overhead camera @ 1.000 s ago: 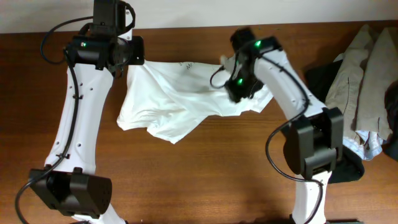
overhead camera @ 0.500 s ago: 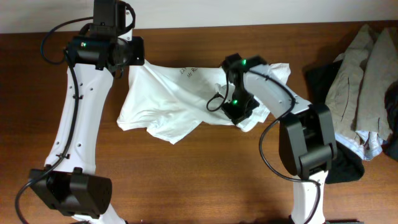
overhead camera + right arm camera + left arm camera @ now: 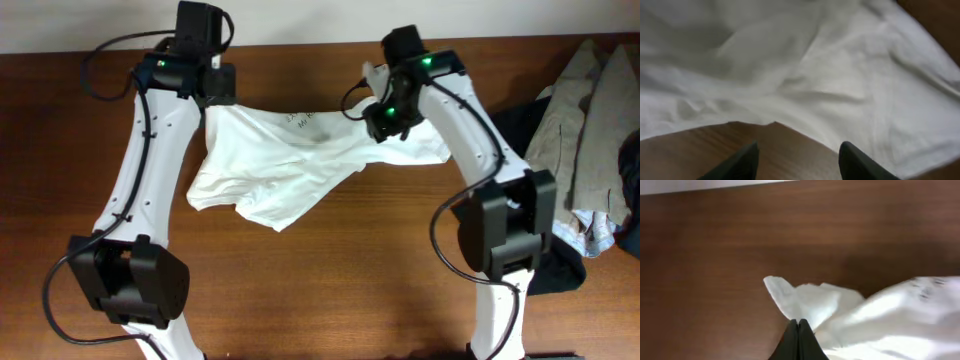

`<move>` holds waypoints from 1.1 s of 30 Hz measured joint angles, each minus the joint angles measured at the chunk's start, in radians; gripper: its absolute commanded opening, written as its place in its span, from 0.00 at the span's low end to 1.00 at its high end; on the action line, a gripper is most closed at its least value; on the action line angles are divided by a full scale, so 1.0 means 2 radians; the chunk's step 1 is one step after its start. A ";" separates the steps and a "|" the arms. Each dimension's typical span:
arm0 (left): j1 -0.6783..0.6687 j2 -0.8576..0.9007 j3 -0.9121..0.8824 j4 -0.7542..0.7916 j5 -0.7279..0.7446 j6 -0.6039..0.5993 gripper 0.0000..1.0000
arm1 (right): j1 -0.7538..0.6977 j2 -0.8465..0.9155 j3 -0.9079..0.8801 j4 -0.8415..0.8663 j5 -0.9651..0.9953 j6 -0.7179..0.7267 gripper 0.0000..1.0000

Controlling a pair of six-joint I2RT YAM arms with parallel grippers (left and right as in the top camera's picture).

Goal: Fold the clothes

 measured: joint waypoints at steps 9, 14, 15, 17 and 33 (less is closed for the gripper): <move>0.010 0.000 -0.002 0.082 -0.089 0.000 0.00 | 0.029 0.039 -0.001 0.081 -0.003 -0.031 0.66; 0.010 0.000 -0.002 0.080 -0.092 0.000 0.00 | 0.057 0.043 -0.005 0.108 -0.006 -0.034 0.67; 0.010 0.000 -0.002 0.079 -0.092 0.000 0.00 | 0.060 0.050 -0.011 0.120 -0.006 -0.033 0.67; 0.010 0.000 -0.002 0.079 -0.092 0.000 0.00 | 0.060 0.055 -0.024 0.148 -0.005 -0.030 0.67; 0.010 0.000 -0.002 0.076 -0.092 0.002 0.00 | 0.058 0.056 -0.058 0.240 0.065 0.034 0.04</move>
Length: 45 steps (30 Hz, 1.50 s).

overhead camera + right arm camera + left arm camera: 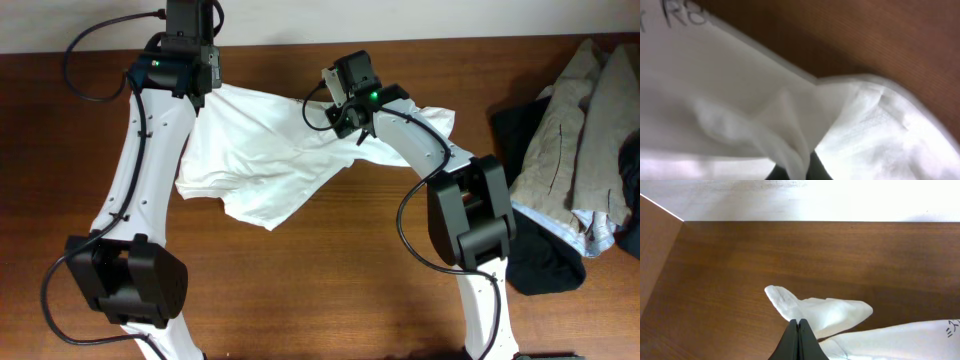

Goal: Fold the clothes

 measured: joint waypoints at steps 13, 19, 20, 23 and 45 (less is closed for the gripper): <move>0.020 -0.129 0.233 -0.105 0.171 0.034 0.00 | -0.076 -0.186 0.417 -0.444 0.075 -0.027 0.04; 0.067 -0.145 0.237 -0.102 0.129 0.031 0.00 | -0.103 -0.181 0.422 -0.424 0.123 -0.040 0.04; 0.067 -0.115 0.238 -0.103 0.127 0.031 0.00 | -0.103 -0.134 0.420 -0.418 0.123 -0.041 0.04; 0.067 -0.001 0.232 -0.146 0.177 0.031 0.00 | -0.103 -0.055 0.404 -0.440 0.120 -0.042 0.04; -0.219 0.290 0.227 -0.023 0.521 0.094 0.99 | -0.152 -0.188 0.408 -0.455 0.214 0.030 0.04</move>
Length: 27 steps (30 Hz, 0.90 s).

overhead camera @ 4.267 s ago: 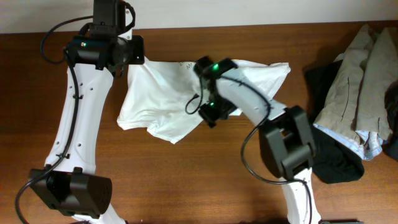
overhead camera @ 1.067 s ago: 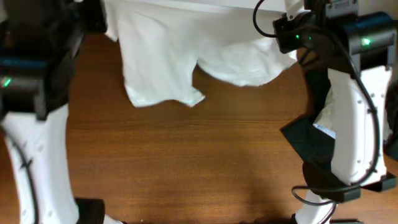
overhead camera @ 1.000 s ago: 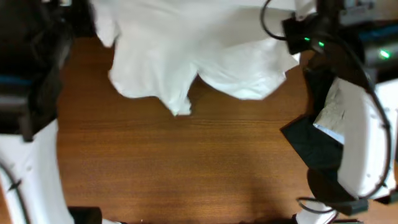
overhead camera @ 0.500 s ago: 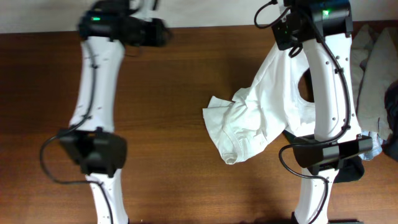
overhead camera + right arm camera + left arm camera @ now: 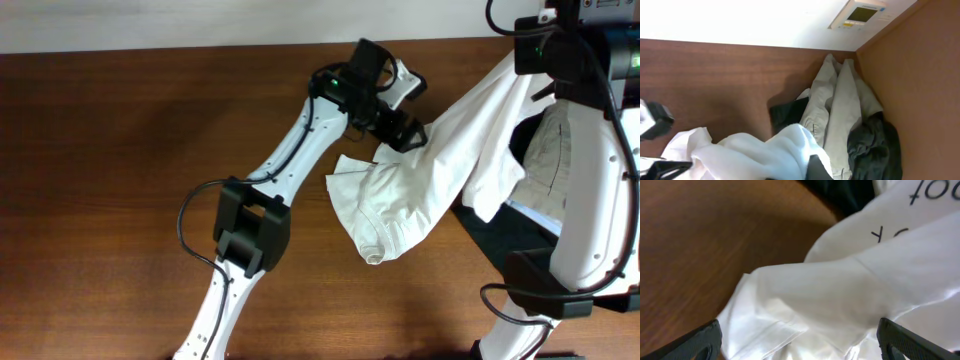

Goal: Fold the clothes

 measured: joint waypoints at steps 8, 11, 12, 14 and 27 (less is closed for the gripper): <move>-0.031 0.019 0.000 0.000 -0.015 0.002 0.00 | 0.000 0.000 0.000 -0.001 -0.006 0.000 0.04; -0.028 0.019 0.002 -0.042 -0.113 0.003 0.00 | 0.000 0.000 0.000 -0.001 -0.008 0.000 0.04; -0.024 0.019 0.009 -0.056 -0.142 0.004 0.00 | -0.001 0.000 0.000 -0.001 -0.014 0.000 0.04; 0.026 0.001 0.055 -0.106 -0.200 0.004 0.00 | -0.003 0.000 0.000 -0.003 -0.049 -0.001 0.04; 0.245 -0.404 0.110 -0.188 -0.204 0.013 0.00 | 0.025 -0.086 0.006 0.000 -0.230 -0.003 0.04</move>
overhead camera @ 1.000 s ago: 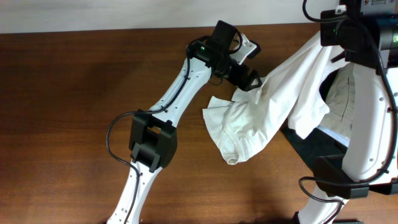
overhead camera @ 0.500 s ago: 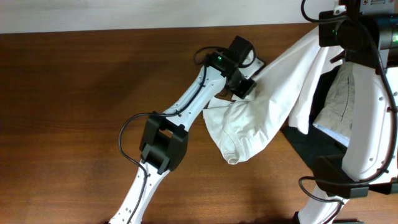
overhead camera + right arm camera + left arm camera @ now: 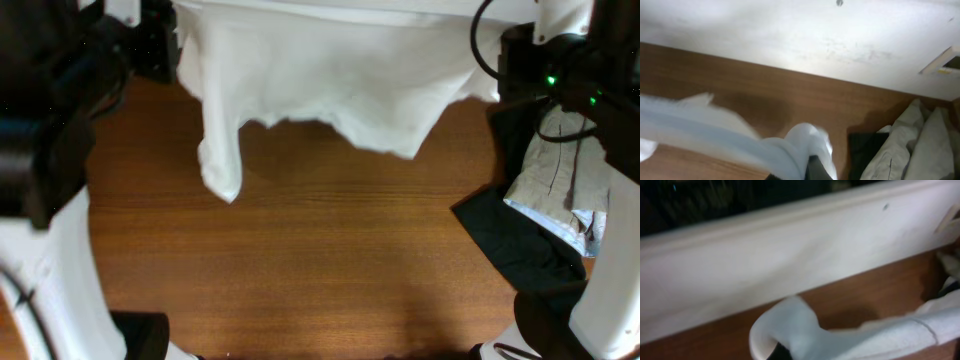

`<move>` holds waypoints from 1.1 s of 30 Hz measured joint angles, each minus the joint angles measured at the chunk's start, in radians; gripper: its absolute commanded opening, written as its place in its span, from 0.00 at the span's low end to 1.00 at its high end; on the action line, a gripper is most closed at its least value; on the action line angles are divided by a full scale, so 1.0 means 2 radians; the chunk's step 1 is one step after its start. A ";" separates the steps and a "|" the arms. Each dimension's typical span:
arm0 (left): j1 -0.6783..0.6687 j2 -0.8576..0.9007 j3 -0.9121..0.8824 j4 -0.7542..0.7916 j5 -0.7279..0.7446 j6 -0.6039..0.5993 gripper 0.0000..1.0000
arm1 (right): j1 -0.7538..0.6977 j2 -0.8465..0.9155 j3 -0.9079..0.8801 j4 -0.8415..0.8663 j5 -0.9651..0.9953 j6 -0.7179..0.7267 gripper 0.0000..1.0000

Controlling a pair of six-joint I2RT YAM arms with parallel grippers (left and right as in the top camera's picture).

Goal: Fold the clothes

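Note:
A white garment (image 3: 330,70) hangs spread wide above the wooden table (image 3: 300,270), close under the overhead camera. One sleeve (image 3: 220,160) dangles at its left. My left gripper (image 3: 781,353) is shut on the garment's left top corner, and white cloth (image 3: 790,330) curls over its dark tips. My right gripper (image 3: 808,171) is shut on the right top corner, with cloth (image 3: 805,142) bunched over its fingers. In the overhead view both arms stand raised at the frame's sides.
A pile of beige clothes (image 3: 560,175) lies at the table's right edge, with a dark garment (image 3: 510,245) under and in front of it. A white wall (image 3: 790,35) runs behind the table.
My left gripper was open beside the garment at the right; it is now shut on a corner. Both arms are raised and apart, and the garment is off the table, stretched between them.
First my left gripper held a corner on the table while the right was open over the crumpled garment. Then both were shut on it at the back. Then the right held it lifted at the right with the left open. Now both hold it spread high.

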 measured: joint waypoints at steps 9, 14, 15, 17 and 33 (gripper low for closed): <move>0.010 0.243 -0.006 0.133 -0.074 0.026 0.00 | 0.000 0.229 -0.009 0.155 0.043 -0.013 0.04; 0.027 0.234 0.053 0.123 -0.052 0.020 0.00 | 0.010 0.179 0.027 0.102 0.079 -0.013 0.05; 0.031 0.215 0.063 0.074 -0.036 0.018 0.00 | 0.011 0.171 0.033 0.049 0.078 -0.014 0.04; 0.035 0.180 0.077 -0.086 0.016 0.016 0.00 | 0.010 0.161 0.014 -0.066 0.065 -0.013 0.04; -0.007 0.227 -0.474 -0.113 0.021 -0.003 0.00 | -0.069 0.175 -0.509 0.007 -0.028 0.011 0.66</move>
